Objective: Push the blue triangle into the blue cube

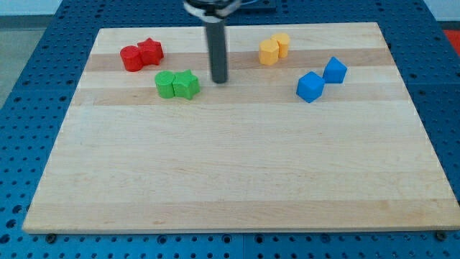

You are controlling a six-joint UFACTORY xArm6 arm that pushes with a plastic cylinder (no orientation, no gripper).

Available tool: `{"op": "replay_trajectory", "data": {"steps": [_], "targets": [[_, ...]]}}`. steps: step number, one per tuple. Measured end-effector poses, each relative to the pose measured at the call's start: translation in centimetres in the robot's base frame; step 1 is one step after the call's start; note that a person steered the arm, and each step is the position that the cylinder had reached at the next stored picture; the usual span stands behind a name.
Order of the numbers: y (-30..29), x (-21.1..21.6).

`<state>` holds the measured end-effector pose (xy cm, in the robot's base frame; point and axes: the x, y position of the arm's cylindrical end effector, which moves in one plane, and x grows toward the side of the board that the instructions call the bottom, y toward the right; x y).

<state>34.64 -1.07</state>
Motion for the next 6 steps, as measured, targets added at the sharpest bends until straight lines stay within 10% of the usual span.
{"op": "replay_trajectory", "data": {"steps": [6], "targets": [[24.9, -8.9]]}}
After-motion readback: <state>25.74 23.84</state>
